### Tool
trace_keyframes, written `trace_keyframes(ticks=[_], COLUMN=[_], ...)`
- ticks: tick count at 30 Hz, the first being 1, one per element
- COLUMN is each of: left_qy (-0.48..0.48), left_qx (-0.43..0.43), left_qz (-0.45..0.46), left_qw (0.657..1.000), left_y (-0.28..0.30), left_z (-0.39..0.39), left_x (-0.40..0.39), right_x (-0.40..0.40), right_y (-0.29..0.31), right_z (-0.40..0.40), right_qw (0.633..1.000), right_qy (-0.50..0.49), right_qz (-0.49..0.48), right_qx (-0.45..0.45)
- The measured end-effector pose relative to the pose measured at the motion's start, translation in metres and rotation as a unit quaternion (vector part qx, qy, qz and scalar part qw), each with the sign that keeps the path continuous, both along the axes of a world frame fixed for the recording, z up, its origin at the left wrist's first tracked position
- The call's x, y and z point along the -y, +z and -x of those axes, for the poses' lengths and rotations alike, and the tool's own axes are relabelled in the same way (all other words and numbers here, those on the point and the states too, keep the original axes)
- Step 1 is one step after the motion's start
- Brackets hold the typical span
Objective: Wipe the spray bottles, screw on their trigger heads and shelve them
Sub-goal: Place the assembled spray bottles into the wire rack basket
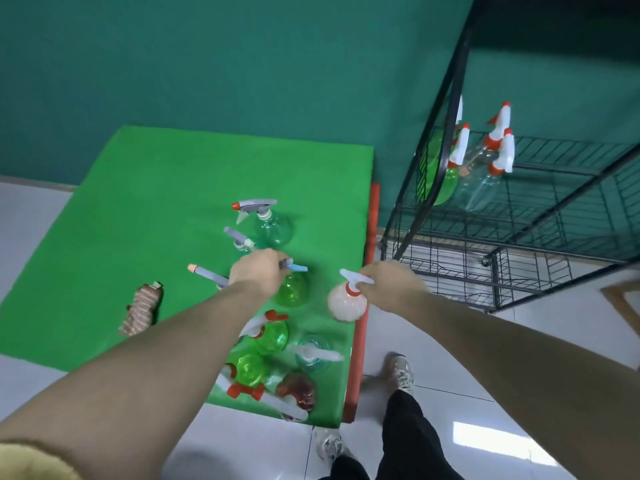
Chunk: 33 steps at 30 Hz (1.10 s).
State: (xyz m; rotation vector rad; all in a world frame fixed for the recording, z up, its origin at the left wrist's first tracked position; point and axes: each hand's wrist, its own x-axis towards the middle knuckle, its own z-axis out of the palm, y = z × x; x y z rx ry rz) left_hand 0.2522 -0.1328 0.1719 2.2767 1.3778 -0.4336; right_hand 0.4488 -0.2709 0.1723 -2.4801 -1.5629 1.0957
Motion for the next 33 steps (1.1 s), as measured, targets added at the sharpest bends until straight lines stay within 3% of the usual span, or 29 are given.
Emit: trace_keyframes(ticks=[14,21,25,28,33], left_qy=[-0.067,-0.077,-0.056,-0.028,-0.001], left_qx=[0.211,0.311,0.326,0.329,0.31], left_qz=[0.005,0.007,0.019,0.027,0.022], left_qw=[0.975,0.947,0.943,0.944,0.951], left_y=[0.104,0.142,0.138,0.133,0.104], left_z=[-0.124,-0.218,-0.277,-0.318,-0.371], left_x=[0.052,0.087,0.093,0.09,0.07], right_x=[0.064,0.094,0.098,0.092,0.066], right_y=[0.12,0.129,0.134,0.139,0.125], right_z=[-0.101,-0.193,-0.24,-0.271,-0.322], right_qw=[0.981,0.932,0.914,0.878,0.919], right_qy=[0.074,0.162,0.164,0.184,0.183], right_qz=[0.002,-0.049,-0.077,-0.149,-0.079], right_qx=[0.178,0.321,0.362,0.416,0.339])
